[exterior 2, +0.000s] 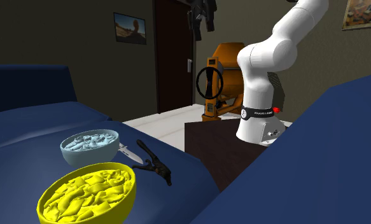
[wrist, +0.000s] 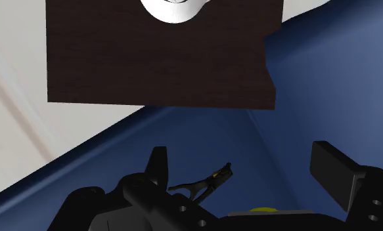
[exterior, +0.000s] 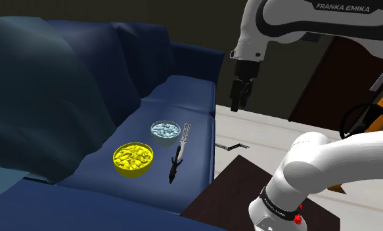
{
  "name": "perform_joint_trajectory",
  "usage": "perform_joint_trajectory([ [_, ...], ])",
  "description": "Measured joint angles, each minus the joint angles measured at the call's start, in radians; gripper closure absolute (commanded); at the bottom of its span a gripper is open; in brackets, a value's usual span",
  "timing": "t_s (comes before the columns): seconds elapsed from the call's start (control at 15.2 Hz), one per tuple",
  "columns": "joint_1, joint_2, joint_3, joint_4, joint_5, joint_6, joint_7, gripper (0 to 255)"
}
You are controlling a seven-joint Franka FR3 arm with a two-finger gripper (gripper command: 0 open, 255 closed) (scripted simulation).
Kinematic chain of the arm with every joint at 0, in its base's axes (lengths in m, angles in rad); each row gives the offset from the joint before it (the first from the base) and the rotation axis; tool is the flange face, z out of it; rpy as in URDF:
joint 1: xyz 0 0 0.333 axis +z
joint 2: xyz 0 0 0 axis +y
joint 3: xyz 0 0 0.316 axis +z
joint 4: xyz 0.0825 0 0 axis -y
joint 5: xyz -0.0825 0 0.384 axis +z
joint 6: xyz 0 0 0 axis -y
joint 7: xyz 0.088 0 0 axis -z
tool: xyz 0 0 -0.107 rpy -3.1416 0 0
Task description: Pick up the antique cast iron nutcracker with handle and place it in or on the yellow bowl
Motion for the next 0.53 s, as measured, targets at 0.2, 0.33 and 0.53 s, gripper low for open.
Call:
perform_joint_trajectory([
  [0.2,-0.005,-0.014,0.032,-0.043,0.020,0.045,0.050,0],
  [0.33,-0.014,-0.026,0.076,-0.096,0.046,0.111,0.121,0],
  [0.53,-0.026,-0.031,0.154,-0.184,0.090,0.234,0.237,0],
])
